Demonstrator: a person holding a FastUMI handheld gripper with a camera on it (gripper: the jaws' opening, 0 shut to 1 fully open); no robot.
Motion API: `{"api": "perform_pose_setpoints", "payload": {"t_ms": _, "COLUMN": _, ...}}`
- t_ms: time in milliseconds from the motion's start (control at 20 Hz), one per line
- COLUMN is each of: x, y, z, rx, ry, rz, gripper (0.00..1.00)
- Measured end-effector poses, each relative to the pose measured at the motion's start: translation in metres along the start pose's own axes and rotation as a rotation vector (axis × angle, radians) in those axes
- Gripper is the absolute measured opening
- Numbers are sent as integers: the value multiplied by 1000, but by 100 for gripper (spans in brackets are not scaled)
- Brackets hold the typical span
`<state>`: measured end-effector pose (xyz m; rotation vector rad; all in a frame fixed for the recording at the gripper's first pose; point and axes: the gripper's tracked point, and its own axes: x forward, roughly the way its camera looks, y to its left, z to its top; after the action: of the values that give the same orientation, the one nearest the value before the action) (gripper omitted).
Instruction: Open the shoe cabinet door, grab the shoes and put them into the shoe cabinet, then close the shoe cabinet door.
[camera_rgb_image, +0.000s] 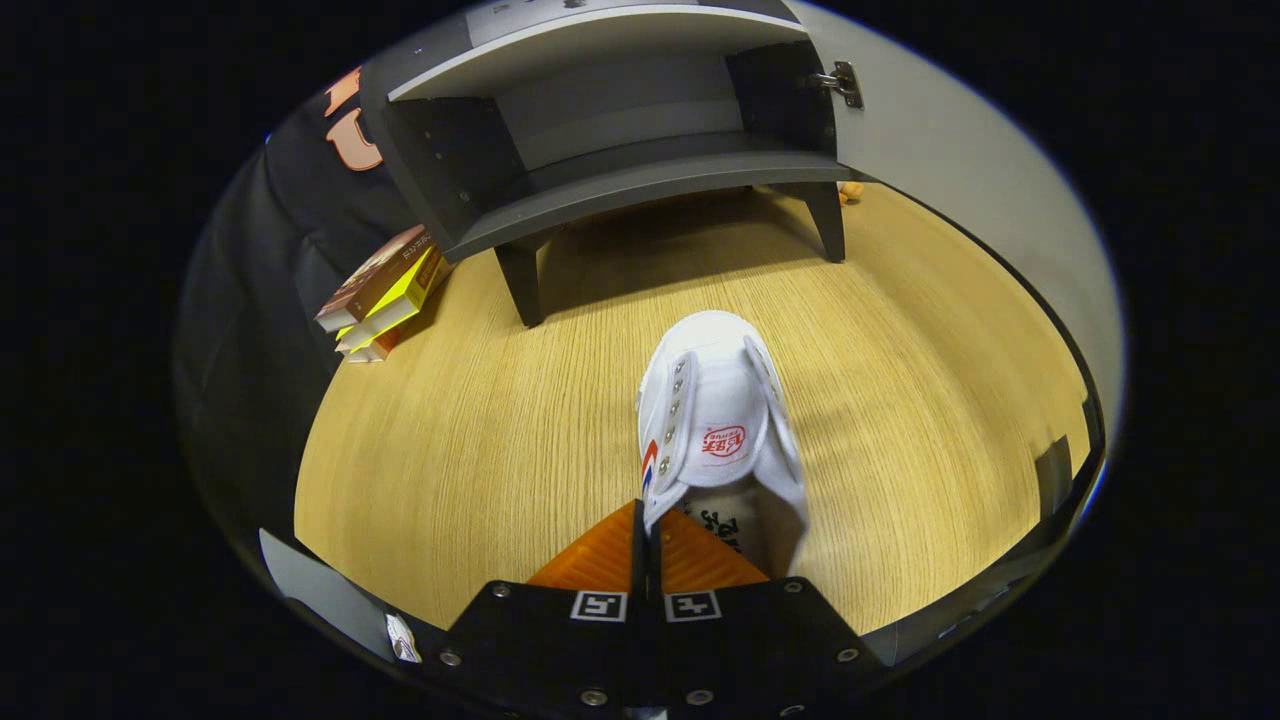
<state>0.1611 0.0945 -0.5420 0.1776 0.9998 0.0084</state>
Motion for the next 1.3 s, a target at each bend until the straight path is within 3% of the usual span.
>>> {"api": "perform_pose_setpoints", "payload": {"t_ms": 750, "x": -93, "y": 35, "z": 93, "rx": -77, "ry": -241, "rz": -35, "gripper": 0}}
{"api": "perform_pose_setpoints", "payload": {"t_ms": 1100, "x": -187, "y": 43, "z": 187, "rx": -84, "ry": -474, "rz": -92, "gripper": 0}}
{"api": "perform_pose_setpoints", "payload": {"t_ms": 1300, "x": -229, "y": 57, "z": 252, "rx": -123, "ry": -597, "rz": -79, "gripper": 0}}
